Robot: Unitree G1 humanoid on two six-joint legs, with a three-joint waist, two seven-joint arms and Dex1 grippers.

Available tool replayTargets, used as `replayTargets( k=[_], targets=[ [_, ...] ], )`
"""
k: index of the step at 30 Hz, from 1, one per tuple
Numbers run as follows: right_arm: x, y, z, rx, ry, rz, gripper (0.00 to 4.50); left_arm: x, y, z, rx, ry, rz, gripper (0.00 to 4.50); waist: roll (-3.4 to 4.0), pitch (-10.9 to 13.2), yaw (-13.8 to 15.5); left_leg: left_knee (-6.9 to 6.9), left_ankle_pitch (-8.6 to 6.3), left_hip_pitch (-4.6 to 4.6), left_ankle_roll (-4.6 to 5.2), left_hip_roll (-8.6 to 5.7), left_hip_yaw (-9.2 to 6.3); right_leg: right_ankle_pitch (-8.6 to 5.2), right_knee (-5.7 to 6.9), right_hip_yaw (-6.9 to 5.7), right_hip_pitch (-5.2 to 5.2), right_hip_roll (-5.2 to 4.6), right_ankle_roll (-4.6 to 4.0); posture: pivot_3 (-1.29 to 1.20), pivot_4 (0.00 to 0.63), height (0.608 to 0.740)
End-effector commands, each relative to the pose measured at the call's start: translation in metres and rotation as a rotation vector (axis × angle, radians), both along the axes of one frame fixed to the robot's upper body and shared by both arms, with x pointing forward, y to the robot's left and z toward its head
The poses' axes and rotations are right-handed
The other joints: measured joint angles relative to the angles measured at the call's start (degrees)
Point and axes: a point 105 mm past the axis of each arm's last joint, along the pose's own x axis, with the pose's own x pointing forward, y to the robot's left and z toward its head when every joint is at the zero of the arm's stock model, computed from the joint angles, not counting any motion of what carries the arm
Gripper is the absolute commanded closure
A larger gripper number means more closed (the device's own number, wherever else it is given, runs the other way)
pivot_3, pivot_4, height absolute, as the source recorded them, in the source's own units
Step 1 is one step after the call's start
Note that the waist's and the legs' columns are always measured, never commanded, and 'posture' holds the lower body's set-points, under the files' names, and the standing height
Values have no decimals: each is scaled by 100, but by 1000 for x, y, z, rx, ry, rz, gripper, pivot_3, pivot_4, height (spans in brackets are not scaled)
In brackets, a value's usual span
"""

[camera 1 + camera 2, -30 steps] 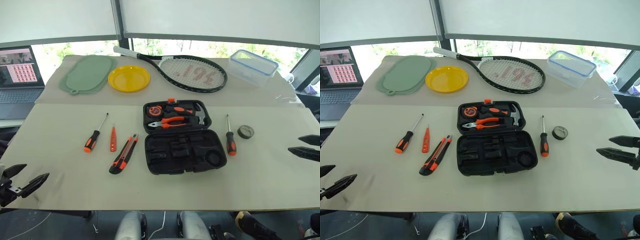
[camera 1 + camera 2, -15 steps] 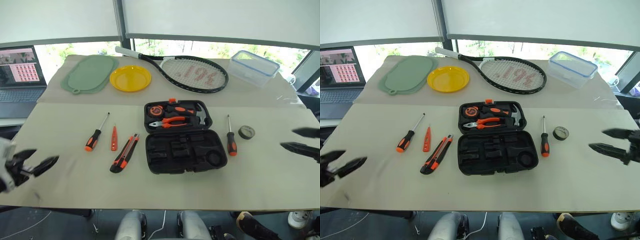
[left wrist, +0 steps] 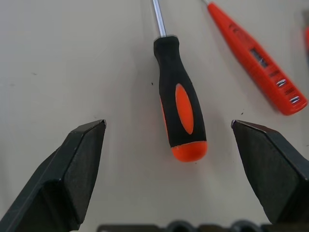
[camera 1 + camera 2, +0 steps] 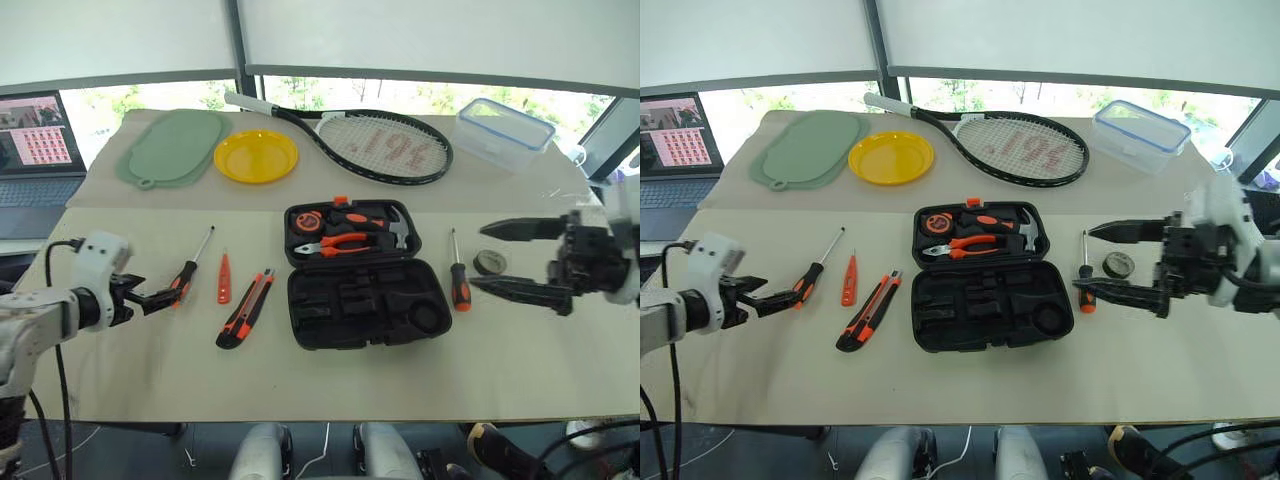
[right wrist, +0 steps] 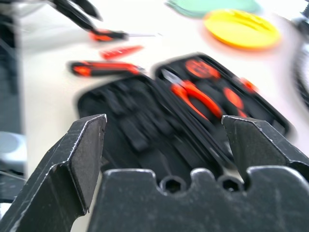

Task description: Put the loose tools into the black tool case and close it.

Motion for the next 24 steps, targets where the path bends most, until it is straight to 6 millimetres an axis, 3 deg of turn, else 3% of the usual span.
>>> replayTargets(
  k=[1, 4, 7, 12, 15, 16, 20, 22, 24],
  targets=[
    [-7, 21, 11, 15, -45, 68, 48, 15, -5, -3, -3, -33, -25, 0, -4, 2, 11, 0, 0, 0, 0, -1, 0, 0, -1, 0, 1, -1, 0, 0, 150, 738],
    [-10, 30, 12, 28, -52, 100, 48, 23, -10, -11, -8, -28, -49, 0, -6, 2, 61, 2, 0, -3, 1, -3, -1, 0, -2, -3, 1, -4, 0, 0, 150, 738],
    [-14, 39, 11, 36, -57, 131, 0, 29, -11, -19, 10, -33, -53, 696, -6, 2, 122, 3, 0, 0, 1, -5, -1, 0, 0, -4, 4, -5, 0, 0, 150, 738],
    [-15, 47, 7, 42, -66, 142, 0, 31, -10, -28, 4, -8, -48, 2550, -4, 1, 163, 8, 2, 3, 4, -8, -3, 2, 5, -6, 10, -11, 2, 0, 150, 738],
    [-13, 49, 7, 44, -73, 128, 0, 34, -6, -25, -2, -26, -29, 3475, -4, 0, 164, 9, 3, 3, 5, -8, -5, 2, 5, -6, 11, -11, 3, 0, 150, 738],
    [-13, 49, 7, 42, -73, 124, 0, 35, -4, -22, -7, -39, -18, 3599, -2, -1, 165, 8, 3, 3, 5, -8, -5, 2, 6, -6, 10, -11, 3, 0, 150, 738],
    [-11, 45, 2, 24, -63, 84, 0, 52, -10, 24, -66, -208, -37, 3600, -9, 2, 171, 12, 6, 1, 6, -8, -7, 2, 9, -10, 10, -9, 3, 0, 150, 738],
    [-11, 42, 1, 30, -34, 67, 0, 60, -33, 59, -55, -330, -164, 3600, -34, 14, 169, 18, 7, -11, 5, -7, -11, 3, 10, -14, 5, -6, 4, 0, 150, 738],
    [-13, 39, -2, 22, -18, 60, 0, 63, -58, 82, -48, -407, -288, 3600, -54, 17, 175, 25, 7, -29, 5, -7, -22, 4, 7, -23, 0, -4, 6, 0, 150, 738]
  ],
)
